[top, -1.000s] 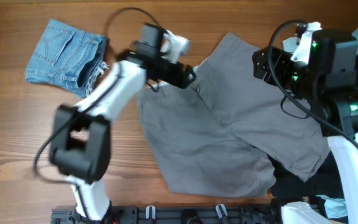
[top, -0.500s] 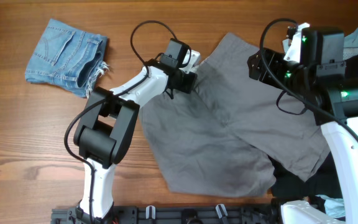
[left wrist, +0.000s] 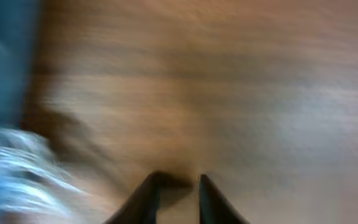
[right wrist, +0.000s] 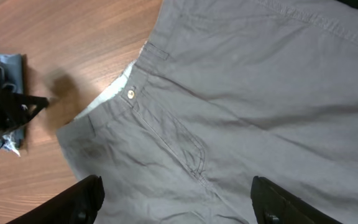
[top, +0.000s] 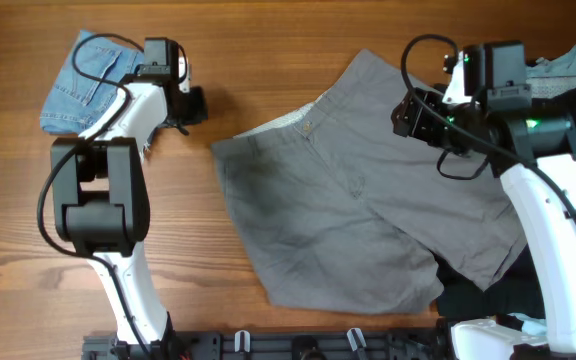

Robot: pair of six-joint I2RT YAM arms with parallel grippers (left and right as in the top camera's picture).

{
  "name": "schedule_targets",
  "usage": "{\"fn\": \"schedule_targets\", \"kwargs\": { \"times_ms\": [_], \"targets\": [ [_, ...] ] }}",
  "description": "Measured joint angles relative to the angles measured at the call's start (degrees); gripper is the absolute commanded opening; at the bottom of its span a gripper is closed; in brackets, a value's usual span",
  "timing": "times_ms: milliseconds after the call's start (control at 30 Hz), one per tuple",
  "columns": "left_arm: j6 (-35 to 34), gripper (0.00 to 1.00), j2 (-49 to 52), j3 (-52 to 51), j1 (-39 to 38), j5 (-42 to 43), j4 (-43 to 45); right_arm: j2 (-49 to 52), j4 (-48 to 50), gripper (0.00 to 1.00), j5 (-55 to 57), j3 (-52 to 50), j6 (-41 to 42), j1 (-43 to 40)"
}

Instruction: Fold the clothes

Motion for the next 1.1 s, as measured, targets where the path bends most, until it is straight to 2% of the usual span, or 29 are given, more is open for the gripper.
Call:
{"fn": "schedule_targets", "kwargs": {
  "times_ms": [67,167,200,267,333,533,600,700,833,967,1067,1100],
  "targets": [
    [1.84,0.52,-1.05,-0.9,-1.4,3.41,-1.03,0.2,-0.02,0.8,-0.02,0.0,0.0,0.0],
    [4.28,0.78,-2.84,-1.2,-5.68,7.41,-0.76,0.2,-0.04,0.8,-0.02,0.0,-0.02,0.0],
    [4.98,0.83,-3.54,-1.2,-7.65,8.39,-0.31,0.2,-0.2,0.81,-0.02,0.0,-0.02,0.0],
    [6.16,0.86,-4.5,-1.18,-12.09,9.73,0.98,0.2,-0.44,0.81,-0.02,0.0,-0.02,0.0],
    [6.84,0.8,-4.55,-1.18,-16.46,10.6,1.95,0.2,-0.48,0.81,-0.02,0.0,-0.02,0.0],
    [8.76,0.33,-2.69,-1.22,-25.7,11.52,6.78,0.2,-0.55,0.82,-0.02,0.0,-0.26,0.0],
    [8.79,0.23,-0.79,-1.22,-26.99,11.69,6.99,0.2,-0.74,0.82,-0.02,0.0,-0.44,0.0],
    [9.05,0.15,1.2,-1.07,-27.76,11.39,8.07,0.2,-0.79,0.82,-0.02,0.0,-0.46,0.0],
    [4.98,0.22,1.79,-0.61,-27.61,6.12,8.26,0.2,-0.83,0.82,-0.02,0.0,-0.46,0.0],
    [-1.29,0.24,1.97,0.24,-26.77,-4.9,8.66,0.2,-0.83,0.82,-0.02,0.0,-0.44,0.0],
    [-4.46,0.24,2.03,0.37,-21.64,-10.95,7.93,0.2,-0.83,0.83,0.0,0.0,-0.46,0.0],
    [-5.09,0.29,2.03,0.52,-19.26,-12.26,7.28,0.2,-0.85,0.84,-0.02,0.0,-0.46,0.0]
  ]
}}
